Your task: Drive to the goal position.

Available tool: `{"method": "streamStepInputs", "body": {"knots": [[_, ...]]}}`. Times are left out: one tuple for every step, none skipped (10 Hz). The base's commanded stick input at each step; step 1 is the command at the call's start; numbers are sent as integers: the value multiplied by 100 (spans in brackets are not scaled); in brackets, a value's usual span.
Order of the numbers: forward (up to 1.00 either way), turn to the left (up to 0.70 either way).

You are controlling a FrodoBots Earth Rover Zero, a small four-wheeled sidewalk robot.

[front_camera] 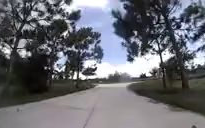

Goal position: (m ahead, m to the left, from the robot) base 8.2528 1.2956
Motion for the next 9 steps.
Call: {"method": "streamStepInputs", "body": {"knots": [[85,0],[85,0],[85,0],[85,0],[85,0],[85,0],[85,0],[85,0],[85,0]]}}
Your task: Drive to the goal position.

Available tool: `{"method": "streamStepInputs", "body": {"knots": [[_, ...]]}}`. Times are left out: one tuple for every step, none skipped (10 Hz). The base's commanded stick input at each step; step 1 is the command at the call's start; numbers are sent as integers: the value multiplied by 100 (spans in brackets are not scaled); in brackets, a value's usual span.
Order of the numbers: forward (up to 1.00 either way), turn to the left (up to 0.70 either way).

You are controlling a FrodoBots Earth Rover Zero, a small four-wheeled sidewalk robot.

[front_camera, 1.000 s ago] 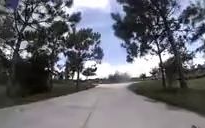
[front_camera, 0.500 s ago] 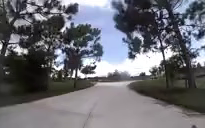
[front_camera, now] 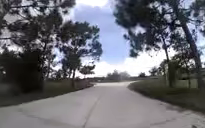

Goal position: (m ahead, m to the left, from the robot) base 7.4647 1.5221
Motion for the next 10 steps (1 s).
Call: {"method": "streamStepInputs", "body": {"knots": [[85,0],[85,0],[85,0],[85,0],[85,0],[85,0],[85,0],[85,0],[85,0],[85,0]]}}
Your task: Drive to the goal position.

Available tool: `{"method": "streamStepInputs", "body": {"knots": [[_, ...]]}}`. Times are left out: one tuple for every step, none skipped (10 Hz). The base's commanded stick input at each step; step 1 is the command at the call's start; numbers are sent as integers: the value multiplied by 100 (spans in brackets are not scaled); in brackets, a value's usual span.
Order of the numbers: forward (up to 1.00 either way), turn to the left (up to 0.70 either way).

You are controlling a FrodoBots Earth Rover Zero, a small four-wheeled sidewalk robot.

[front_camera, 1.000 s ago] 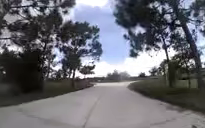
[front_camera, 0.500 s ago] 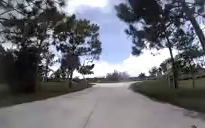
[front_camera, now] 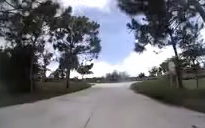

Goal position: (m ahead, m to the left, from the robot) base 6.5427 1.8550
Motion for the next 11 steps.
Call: {"method": "streamStepInputs", "body": {"knots": [[85,0],[85,0],[85,0],[85,0],[85,0],[85,0],[85,0],[85,0],[85,0],[85,0],[85,0]]}}
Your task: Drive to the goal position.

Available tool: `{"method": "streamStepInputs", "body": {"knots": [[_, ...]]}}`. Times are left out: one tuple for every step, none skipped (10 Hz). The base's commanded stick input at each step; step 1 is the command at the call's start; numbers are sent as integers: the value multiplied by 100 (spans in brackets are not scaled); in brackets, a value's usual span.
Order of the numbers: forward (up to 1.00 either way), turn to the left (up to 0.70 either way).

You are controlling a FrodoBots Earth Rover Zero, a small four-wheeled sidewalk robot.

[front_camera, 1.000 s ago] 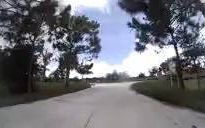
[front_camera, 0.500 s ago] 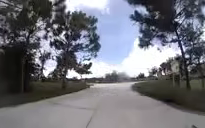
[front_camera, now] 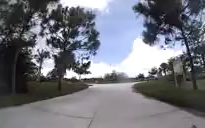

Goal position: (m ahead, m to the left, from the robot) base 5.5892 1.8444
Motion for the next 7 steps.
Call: {"method": "streamStepInputs", "body": {"knots": [[85,0],[85,0],[85,0],[85,0],[85,0],[85,0],[85,0]]}}
